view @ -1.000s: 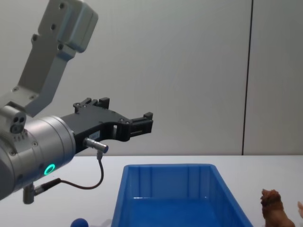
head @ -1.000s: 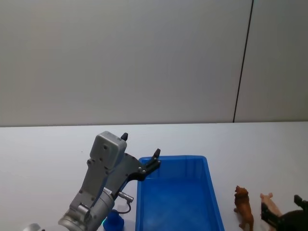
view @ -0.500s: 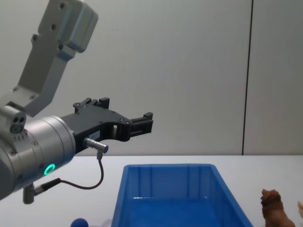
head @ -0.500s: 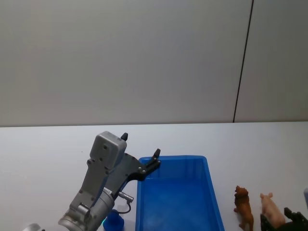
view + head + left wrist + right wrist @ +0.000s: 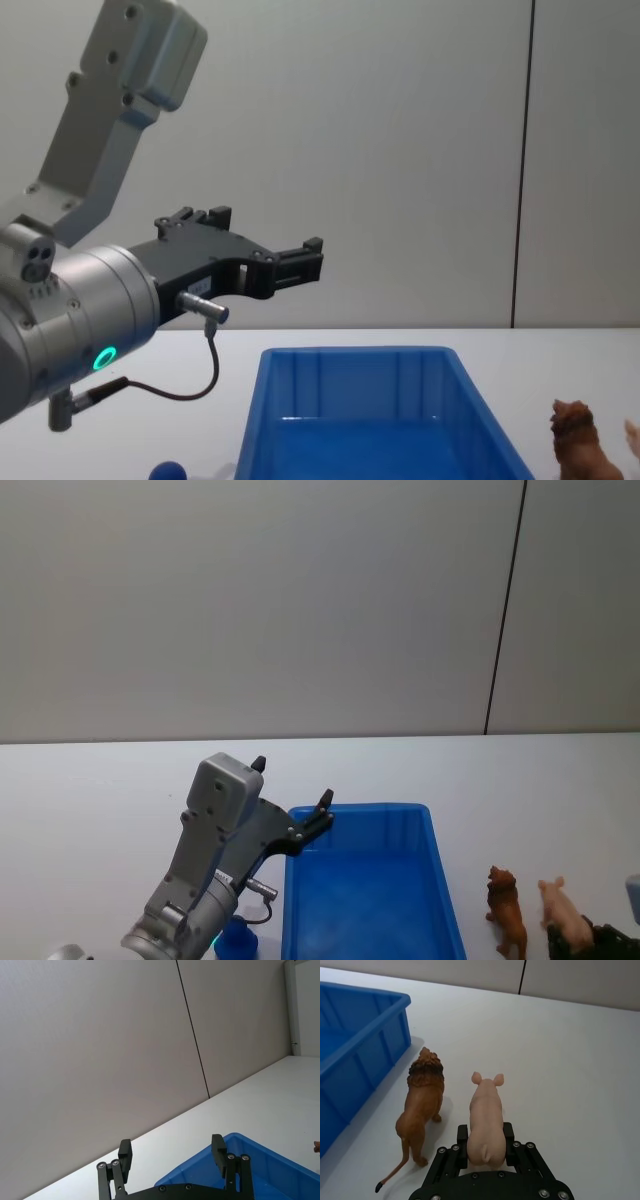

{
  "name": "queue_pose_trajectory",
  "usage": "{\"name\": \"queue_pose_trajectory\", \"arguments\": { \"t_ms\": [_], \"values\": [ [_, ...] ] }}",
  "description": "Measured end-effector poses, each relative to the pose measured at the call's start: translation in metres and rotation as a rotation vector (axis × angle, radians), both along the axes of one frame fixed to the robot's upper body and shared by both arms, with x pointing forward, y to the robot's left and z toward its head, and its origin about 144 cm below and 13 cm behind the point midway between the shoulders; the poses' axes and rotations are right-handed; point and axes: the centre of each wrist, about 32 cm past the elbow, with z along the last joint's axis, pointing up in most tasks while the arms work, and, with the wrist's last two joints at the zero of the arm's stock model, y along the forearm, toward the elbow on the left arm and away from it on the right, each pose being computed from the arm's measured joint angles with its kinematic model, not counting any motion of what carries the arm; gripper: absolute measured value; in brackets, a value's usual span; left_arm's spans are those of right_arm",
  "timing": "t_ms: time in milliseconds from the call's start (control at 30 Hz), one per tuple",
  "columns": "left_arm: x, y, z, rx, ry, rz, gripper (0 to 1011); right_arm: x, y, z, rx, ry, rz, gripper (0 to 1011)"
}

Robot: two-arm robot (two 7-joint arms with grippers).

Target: Pick up the two dolls from the table and place them into the box.

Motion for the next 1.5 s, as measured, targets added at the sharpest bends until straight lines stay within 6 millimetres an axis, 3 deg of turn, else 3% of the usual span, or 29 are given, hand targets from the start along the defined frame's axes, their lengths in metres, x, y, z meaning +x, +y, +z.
{"name": "queue_pose_trajectory", "arguments": {
  "t_ms": [500,833,1500],
  "values": [
    [0.000,0.000,0.000,0.000,0.000,0.000,1001,-0.002,0.010,0.027,-0.006,-0.148,0.037,382],
    [0.000,0.000,0.000,0.000,0.000,0.000,1001,0.007,0.024,0.043,0.027,-0.212,0.138,383],
    [0.000,0.000,0.000,0.000,0.000,0.000,1001,0.039,0.068,0.037,0.116,-0.187,0.352,382]
  ]
}}
